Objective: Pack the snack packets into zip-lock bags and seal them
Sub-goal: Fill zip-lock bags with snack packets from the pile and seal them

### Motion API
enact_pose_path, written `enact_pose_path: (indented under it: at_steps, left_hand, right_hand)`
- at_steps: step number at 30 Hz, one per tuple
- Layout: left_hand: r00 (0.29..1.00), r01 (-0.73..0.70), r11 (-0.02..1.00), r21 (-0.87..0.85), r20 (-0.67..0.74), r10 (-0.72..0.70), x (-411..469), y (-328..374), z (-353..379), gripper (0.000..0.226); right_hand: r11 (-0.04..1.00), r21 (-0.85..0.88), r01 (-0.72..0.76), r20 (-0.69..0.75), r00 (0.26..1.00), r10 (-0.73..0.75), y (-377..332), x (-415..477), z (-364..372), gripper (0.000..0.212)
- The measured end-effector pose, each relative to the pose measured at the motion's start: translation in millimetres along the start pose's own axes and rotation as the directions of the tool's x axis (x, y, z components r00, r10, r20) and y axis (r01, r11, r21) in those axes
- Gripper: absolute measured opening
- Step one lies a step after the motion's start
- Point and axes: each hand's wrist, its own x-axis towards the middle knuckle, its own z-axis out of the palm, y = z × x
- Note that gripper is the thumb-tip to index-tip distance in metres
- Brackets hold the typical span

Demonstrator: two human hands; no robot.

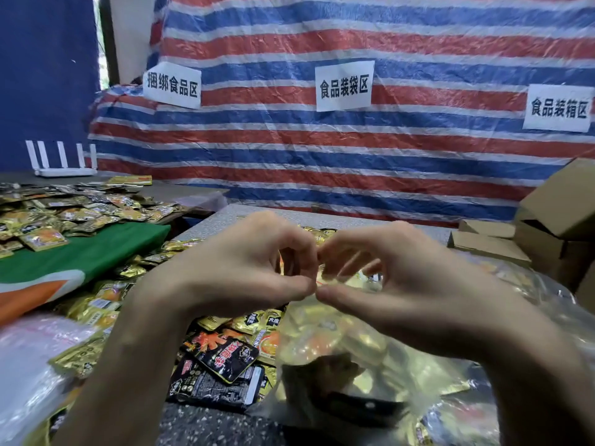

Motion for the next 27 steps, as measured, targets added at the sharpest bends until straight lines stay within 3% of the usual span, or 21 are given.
enact_pose_path:
  at_steps: [2,13,19,27]
  left_hand:
    - [1.000,-0.004,1.000,-0.022,-0.017,0.004,-1,-1,-1,0.007]
    - [0.999,-0.032,0.997,-0.064,-0.026,0.030,2,-8,-1,0.021]
    - [0.999,0.019,0.994,-0.108,0.044,-0.014,3,-21,-1,0.006]
    - [0.996,0.033,0.930,-0.365,0.091,0.000,-2,-35,-6,0.004]
  right_hand:
    - [1.000,0.006,-0.016,-0.035,0.999,0.016,3,2,-1,0.015]
    - [0.998,-0.053,-0.045,-0.002,0.999,0.045,9,6,4,0.015]
    - [0.998,-0.041,-0.042,0.050,0.998,0.044,10,7,8,0.014]
    - [0.999,-0.022,-0.024,0.033,0.999,0.025,10,8,11,0.014]
